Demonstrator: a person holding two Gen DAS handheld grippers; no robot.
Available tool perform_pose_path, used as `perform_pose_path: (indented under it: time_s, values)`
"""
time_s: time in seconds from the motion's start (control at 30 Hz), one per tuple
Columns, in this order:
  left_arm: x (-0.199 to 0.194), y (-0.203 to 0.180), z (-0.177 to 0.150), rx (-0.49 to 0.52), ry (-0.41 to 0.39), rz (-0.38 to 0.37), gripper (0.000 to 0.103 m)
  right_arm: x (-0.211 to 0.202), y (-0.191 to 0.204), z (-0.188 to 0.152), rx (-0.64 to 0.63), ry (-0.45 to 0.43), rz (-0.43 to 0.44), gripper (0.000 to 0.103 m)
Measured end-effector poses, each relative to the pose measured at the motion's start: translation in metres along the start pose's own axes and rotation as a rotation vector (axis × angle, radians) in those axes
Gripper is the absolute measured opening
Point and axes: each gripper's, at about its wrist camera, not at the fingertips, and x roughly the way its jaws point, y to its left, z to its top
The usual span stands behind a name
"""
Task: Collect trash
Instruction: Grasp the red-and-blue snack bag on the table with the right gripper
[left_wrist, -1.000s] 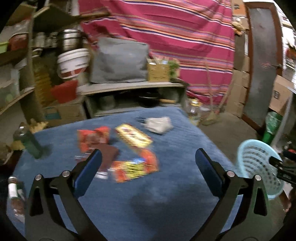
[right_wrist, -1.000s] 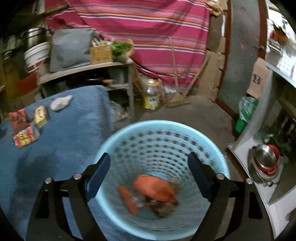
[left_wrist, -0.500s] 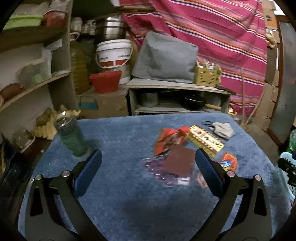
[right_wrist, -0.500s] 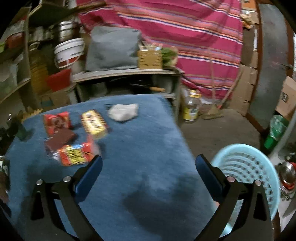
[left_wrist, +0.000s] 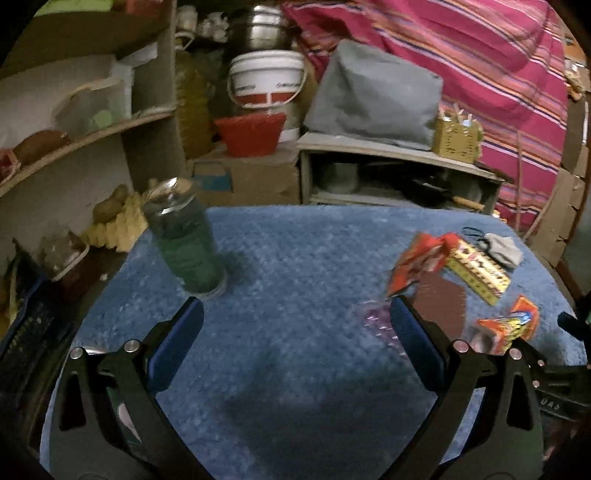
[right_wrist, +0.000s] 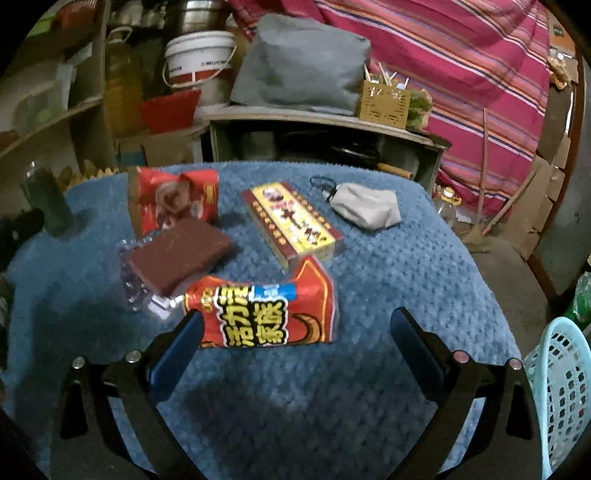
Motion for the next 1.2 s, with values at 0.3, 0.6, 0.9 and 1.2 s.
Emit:
perform_pose_path:
  time_s: [0.3,0.6,0.9,1.2]
  values:
    - [0.011,0.014,-0.003,-0.068,0.043,0.021,0.097,0.019,-0.02,0.014,0.045,0.033,0.103,0.098]
    - [0.009,0.014,-0.002,-0.066,0.046,0.043,0.097,0.014,-0.011,0.006,-0.024,0.063,0.276,0.081]
    - [-0.005,0.011,0.002,-0.047,0.033,0.031,0.097,-0.003,-0.028,-0.006,0.005,0.093,0.314,0.048]
    - [-0.025,0.007,0.003,-0.027,0.016,0.018,0.097,-0.034,0.007,-0.015,-0.105,0.101,0.395,0.048]
